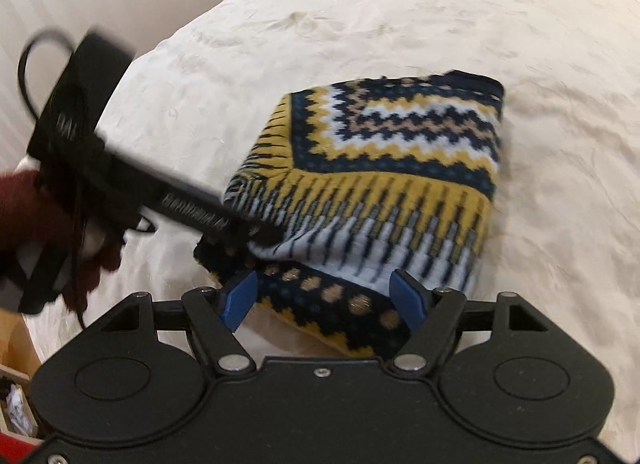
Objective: Fold small clothes
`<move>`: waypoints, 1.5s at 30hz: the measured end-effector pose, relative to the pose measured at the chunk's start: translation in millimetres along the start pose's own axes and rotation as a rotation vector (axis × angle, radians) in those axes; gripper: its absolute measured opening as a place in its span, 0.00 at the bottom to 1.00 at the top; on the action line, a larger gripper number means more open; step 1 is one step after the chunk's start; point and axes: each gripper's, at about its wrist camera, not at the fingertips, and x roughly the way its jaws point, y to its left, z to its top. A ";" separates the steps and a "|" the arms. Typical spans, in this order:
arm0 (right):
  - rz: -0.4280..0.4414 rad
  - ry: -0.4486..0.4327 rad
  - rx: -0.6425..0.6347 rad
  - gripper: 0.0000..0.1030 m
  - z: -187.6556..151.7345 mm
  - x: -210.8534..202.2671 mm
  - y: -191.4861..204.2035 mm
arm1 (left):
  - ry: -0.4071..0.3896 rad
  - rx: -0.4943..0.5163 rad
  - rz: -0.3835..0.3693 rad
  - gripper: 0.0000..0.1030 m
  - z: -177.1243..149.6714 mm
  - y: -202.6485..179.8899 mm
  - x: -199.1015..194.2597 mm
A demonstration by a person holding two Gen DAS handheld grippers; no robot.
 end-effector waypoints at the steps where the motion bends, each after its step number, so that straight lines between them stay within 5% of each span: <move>1: -0.005 -0.004 0.009 0.74 1.3 -2.5 -4.3 | 0.003 -0.010 -0.001 0.93 -1.3 4.0 -0.4; 7: -0.010 -0.041 0.139 0.81 21.4 -0.7 -46.7 | 0.008 -0.037 -0.042 0.93 -2.0 20.2 -9.8; 11: 0.028 -0.073 0.272 0.86 39.9 8.6 -78.3 | -0.025 -0.042 -0.170 0.94 -2.5 24.8 -15.6; 14: 0.096 -0.058 0.363 0.94 52.6 32.1 -98.0 | -0.023 -0.072 -0.223 0.94 3.8 27.1 -6.5; 24: 0.205 0.053 0.497 0.95 68.6 105.2 -129.7 | 0.039 -0.164 -0.310 1.00 36.7 26.9 39.3; 32: 0.312 0.054 0.593 0.99 68.4 129.5 -139.8 | 0.038 -0.230 -0.396 0.99 46.9 36.9 47.8; 35: 0.337 0.052 0.621 0.85 69.3 126.8 -144.4 | 0.042 -0.299 -0.544 0.89 45.4 48.2 49.8; 38: 0.306 0.068 0.597 0.49 71.4 119.7 -144.4 | 0.058 -0.288 -0.578 0.80 44.1 47.6 47.6; 45: 0.255 0.071 0.534 0.46 81.1 89.6 -120.6 | 0.057 -0.221 -0.622 0.80 37.0 16.1 23.4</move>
